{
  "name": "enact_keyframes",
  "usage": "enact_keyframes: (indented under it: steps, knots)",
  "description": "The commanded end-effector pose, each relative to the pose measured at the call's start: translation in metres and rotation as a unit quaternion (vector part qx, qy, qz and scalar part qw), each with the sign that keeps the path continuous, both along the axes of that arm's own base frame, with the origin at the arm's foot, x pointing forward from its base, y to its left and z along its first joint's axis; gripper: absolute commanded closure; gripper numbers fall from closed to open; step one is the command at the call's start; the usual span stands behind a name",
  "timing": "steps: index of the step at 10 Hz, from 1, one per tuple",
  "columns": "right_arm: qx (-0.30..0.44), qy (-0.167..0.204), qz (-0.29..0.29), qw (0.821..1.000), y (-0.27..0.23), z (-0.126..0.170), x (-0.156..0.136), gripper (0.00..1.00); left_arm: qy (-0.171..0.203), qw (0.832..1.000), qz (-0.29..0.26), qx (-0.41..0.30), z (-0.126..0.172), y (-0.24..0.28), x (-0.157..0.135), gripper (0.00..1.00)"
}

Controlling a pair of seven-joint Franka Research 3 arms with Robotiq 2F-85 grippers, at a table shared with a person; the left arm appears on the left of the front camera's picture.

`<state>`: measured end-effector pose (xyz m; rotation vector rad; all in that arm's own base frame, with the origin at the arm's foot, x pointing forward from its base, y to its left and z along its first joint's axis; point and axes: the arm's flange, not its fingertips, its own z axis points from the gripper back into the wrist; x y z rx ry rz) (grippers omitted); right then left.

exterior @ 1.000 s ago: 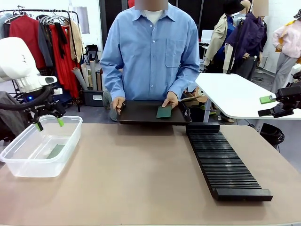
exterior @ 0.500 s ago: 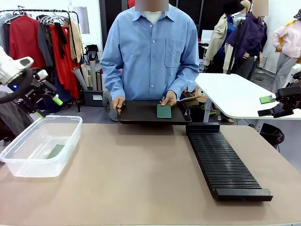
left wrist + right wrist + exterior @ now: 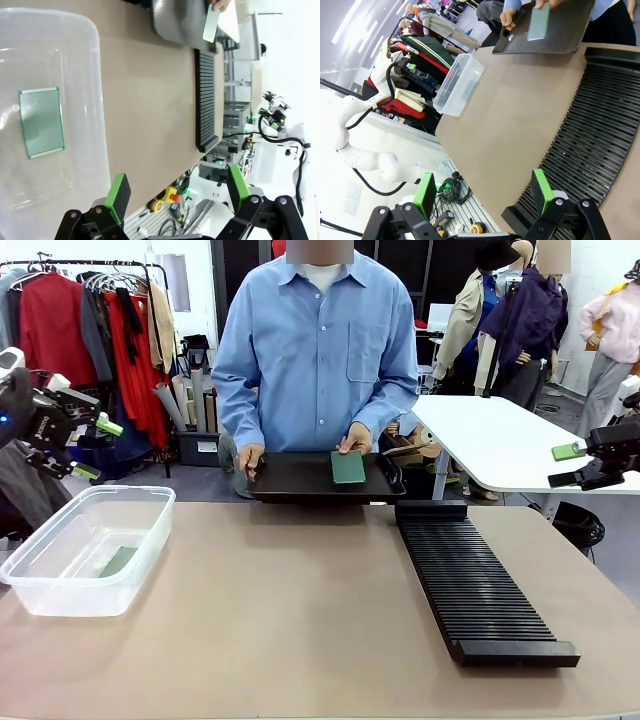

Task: Sort PCBs into racks and boxes based on the side picked up.
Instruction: Pick up the Blank PCB handed by the Human.

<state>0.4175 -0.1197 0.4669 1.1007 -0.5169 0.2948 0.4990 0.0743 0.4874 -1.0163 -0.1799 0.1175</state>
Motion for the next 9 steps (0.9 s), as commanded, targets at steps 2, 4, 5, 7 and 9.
enact_keyframes:
  steps: [2,4,5,7,9]
  knots:
    - [0.002,0.001,-0.001,1.000,0.001,0.002,0.000,0.00,-0.117,0.993,0.004,-0.025,-0.006,0.002,-0.031,0.00]
    - [0.002,0.001,-0.001,1.000,0.001,0.002,0.000,0.00,-0.153,0.988,0.010,-0.014,-0.007,-0.004,-0.030,0.00]
    - [0.002,0.001,-0.001,1.000,0.001,0.002,0.000,0.00,-0.160,0.987,0.010,-0.015,-0.007,-0.007,-0.029,0.00]
    - [0.002,0.001,-0.001,1.000,0.001,0.002,0.000,0.00,-0.178,0.984,0.003,-0.013,-0.007,-0.007,-0.027,0.00]
    - [0.002,0.001,-0.001,1.000,0.001,0.002,0.000,0.00,-0.158,0.987,0.003,-0.007,-0.002,-0.005,-0.025,0.00]
